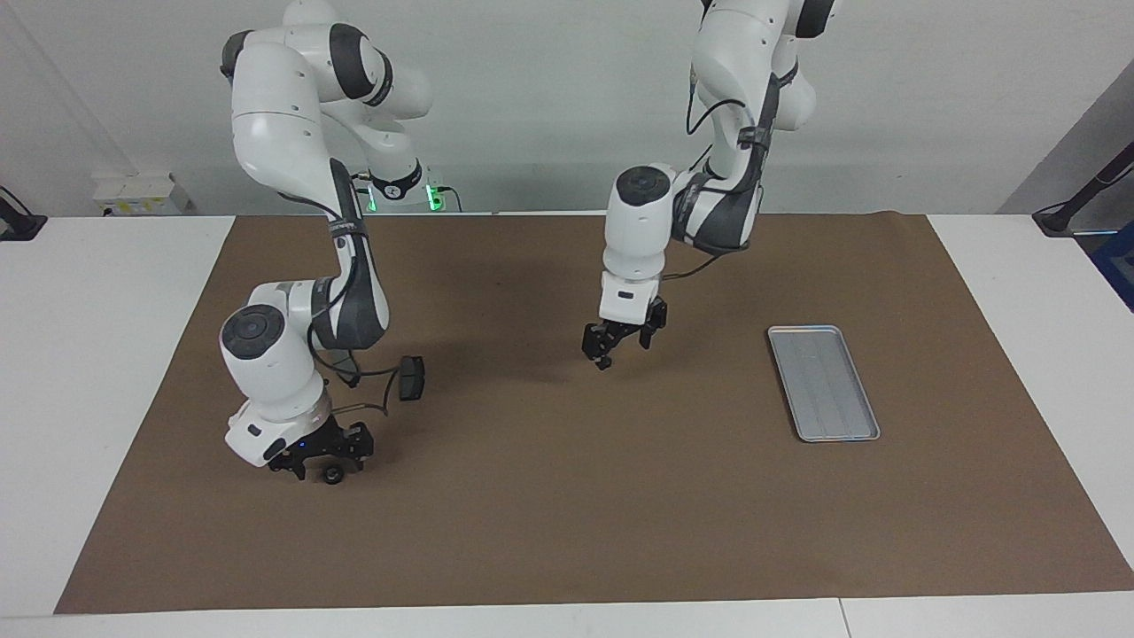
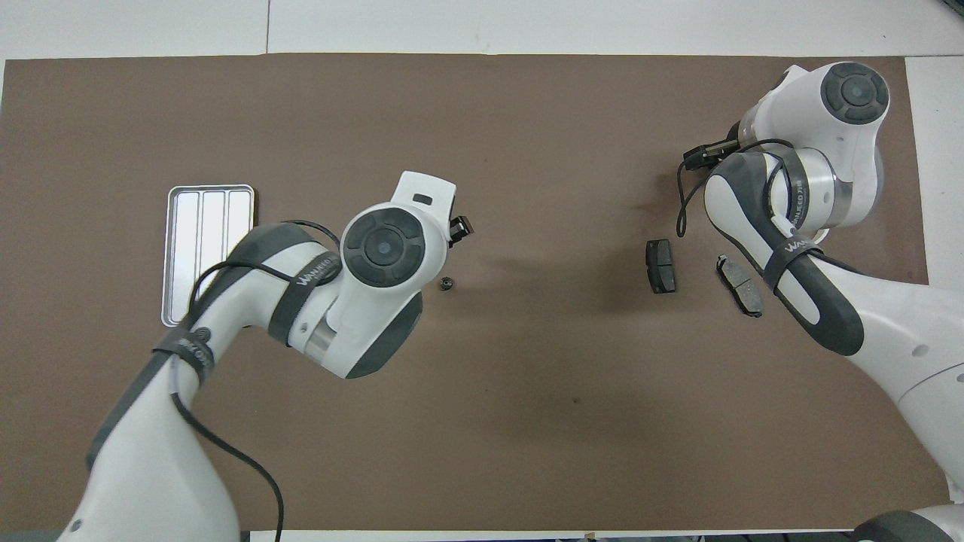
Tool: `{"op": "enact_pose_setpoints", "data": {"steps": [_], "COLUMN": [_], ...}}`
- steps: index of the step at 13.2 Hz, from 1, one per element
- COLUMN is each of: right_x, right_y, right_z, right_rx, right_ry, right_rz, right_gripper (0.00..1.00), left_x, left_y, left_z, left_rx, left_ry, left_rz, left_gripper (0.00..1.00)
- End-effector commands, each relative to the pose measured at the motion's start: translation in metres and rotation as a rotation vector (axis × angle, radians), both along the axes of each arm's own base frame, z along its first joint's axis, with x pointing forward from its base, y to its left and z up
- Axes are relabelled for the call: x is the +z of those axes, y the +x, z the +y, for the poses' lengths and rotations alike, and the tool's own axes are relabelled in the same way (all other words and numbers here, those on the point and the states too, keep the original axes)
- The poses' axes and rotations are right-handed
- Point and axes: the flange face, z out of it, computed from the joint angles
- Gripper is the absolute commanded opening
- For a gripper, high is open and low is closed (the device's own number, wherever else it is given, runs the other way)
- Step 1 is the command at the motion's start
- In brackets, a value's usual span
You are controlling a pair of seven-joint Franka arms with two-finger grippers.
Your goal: Place bearing gear from tray to pile
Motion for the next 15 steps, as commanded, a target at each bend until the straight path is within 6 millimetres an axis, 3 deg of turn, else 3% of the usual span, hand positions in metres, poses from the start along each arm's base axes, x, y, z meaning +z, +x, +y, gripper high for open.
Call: {"op": "enact_pose_setpoints", "data": {"steps": [1, 2, 4, 5, 7, 9, 11, 13, 15], "right_x": [0.056, 0.08, 0.111, 0.115, 0.121, 0.12, 0.112, 0.081, 0.036], "right_y": [-0.019, -0.03, -0.057, -0.071, -0.101, -0.135, -0.16, -0.18, -0.185], "right_z": [0.042, 0.074, 0.156, 0.199, 0.276, 0.341, 0.388, 0.423, 0.445], "right_rx": [-0.002, -0.076, -0.267, -0.373, -0.59, -0.711, -0.754, -0.745, -0.731], "right_ry": [0.003, 0.005, 0.014, 0.026, 0.092, 0.128, 0.161, 0.153, 0.134], "right_rz": [0.046, 0.069, 0.079, 0.073, 0.073, 0.075, 0.062, 0.055, 0.011], "right_gripper": [1.0, 1.0, 1.0, 1.0, 1.0, 1.0, 1.0, 1.0, 1.0], "left_x": [0.104, 0.133, 0.163, 0.167, 0.169, 0.155, 0.159, 0.181, 0.191], "left_y": [0.026, 0.036, 0.04, 0.039, 0.035, 0.01, -0.001, -0.001, -0.005], "left_z": [0.1, 0.152, 0.244, 0.282, 0.328, 0.341, 0.333, 0.321, 0.293], "left_rx": [-0.047, -0.093, -0.187, -0.236, -0.304, -0.312, -0.352, -0.374, -0.418], "left_ry": [0.05, 0.072, 0.116, 0.137, 0.092, 0.061, 0.042, 0.04, 0.009], "left_rz": [-0.035, -0.048, -0.043, -0.013, 0.019, 0.108, 0.194, 0.21, 0.186], "left_gripper": [1.0, 1.0, 1.0, 1.0, 1.0, 1.0, 1.0, 1.0, 1.0]}}
